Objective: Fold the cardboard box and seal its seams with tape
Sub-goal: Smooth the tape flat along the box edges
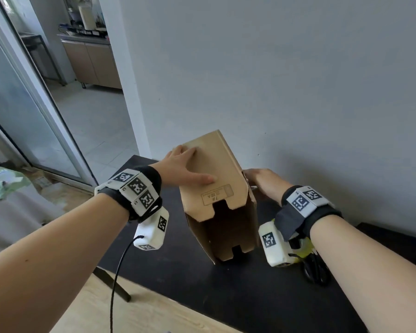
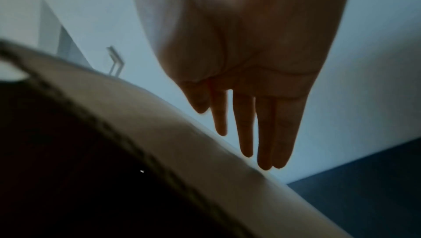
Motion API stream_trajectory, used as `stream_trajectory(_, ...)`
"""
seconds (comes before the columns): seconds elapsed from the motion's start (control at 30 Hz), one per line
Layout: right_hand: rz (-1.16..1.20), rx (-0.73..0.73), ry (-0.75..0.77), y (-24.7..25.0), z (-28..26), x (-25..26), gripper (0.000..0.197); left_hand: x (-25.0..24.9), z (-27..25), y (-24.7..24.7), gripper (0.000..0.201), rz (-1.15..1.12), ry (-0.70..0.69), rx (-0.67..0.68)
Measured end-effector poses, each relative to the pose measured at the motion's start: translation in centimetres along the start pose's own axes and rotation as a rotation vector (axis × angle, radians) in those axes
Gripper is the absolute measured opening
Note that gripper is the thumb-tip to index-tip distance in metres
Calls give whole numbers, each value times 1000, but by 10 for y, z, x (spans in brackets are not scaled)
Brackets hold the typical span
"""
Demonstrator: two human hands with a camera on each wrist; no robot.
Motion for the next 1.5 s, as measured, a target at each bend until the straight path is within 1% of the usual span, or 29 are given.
stream_trajectory(0.03, 0, 13, -66, -1, 2, -17, 36, 0, 1, 0, 126, 2, 7, -4)
stream_trajectory(0.07, -50, 53, -128, -2, 3, -32, 41, 0, 2, 0, 125, 2, 16, -5)
stream_trajectory(0.13, -203, 129, -229, -8, 0, -58, 50, -2, 3, 0, 123, -2, 36, 0)
stream_trajectory(0.17, -242, 134, -251, -10, -3, -66, 52, -3, 4, 0, 121, -3, 43, -5)
stream_trajectory(0.23, -225, 118, -291, -14, -10, -81, 54, -5, 3, 0, 114, -9, 57, -24)
stream_trajectory(0.33, -180, 78, -308, -20, -15, -91, 48, -6, 2, 1, 104, -33, 64, -56)
stream_trajectory(0.43, -138, 146, -328, -26, -19, -89, 49, -1, 0, 4, 99, -77, 90, -88)
stream_trajectory(0.5, -108, 146, -300, -24, -20, -82, 45, 4, -1, 7, 109, -127, 109, -94)
stream_trajectory(0.53, -83, 110, -275, -19, -20, -78, 43, 7, -2, 8, 115, -176, 124, -94)
stream_trajectory(0.57, -42, 59, -245, -14, -18, -73, 43, 10, -2, 11, 112, -235, 137, -104)
stream_trajectory(0.63, 54, -68, -183, -2, -14, -61, 46, 15, -3, 16, 81, -360, 154, -159)
stream_trajectory(0.67, 85, -146, -154, 5, -11, -53, 48, 17, -2, 20, 69, -417, 163, -185)
stream_trajectory(0.7, 96, -221, -124, 12, -9, -45, 47, 19, -2, 22, 64, -469, 169, -204)
stream_trajectory(0.73, 95, -280, -87, 17, -8, -35, 46, 20, -3, 23, 66, -517, 180, -207)
stream_trajectory(0.8, 89, -343, -16, 24, -3, -18, 44, 25, -2, 25, 78, -629, 196, -196)
stream_trajectory(0.9, 56, -376, 33, 27, 7, -3, 57, 37, 1, 30, 97, -808, 246, -166)
stream_trajectory(0.97, 62, -373, 49, 27, 15, 3, 67, 44, 6, 35, 103, -867, 269, -162)
stream_trajectory(1.07, 93, -344, 80, 24, 30, 12, 76, 55, 18, 43, 97, -954, 291, -200)
stream_trajectory(1.13, 83, -325, 97, 21, 41, 17, 78, 62, 31, 51, 83, -1006, 275, -257)
stream_trajectory(1.17, 67, -316, 102, 19, 47, 20, 77, 65, 37, 54, 72, -1024, 258, -279)
stream_trajectory(1.23, 7, -321, 97, 15, 56, 25, 73, 71, 53, 61, 50, -1019, 220, -281)
stream_trajectory(1.27, -24, -335, 91, 14, 61, 27, 70, 75, 61, 64, 47, -1011, 213, -277)
stream_trajectory(1.33, -69, -353, 76, 13, 68, 30, 64, 82, 74, 70, 52, -1039, 235, -264)
stream_trajectory(1.43, -167, -351, 49, 11, 79, 38, 53, 90, 90, 78, 72, -1059, 276, -165)
stream_trajectory(1.47, -197, -358, 33, 12, 82, 42, 50, 91, 95, 81, 73, -1036, 281, -124)
stream_trajectory(1.5, -224, -368, 12, 13, 86, 45, 50, 91, 100, 84, 69, -1011, 281, -88)
Point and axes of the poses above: each hand's wrist, its own z-axis towards the middle knuckle, its own y-axis out of the back of the hand, x = y × z, the point moved 4 cm from there along z, towards the middle knuckle, and after that the axes turned 7 degrees about x, right-handed, at the moved point
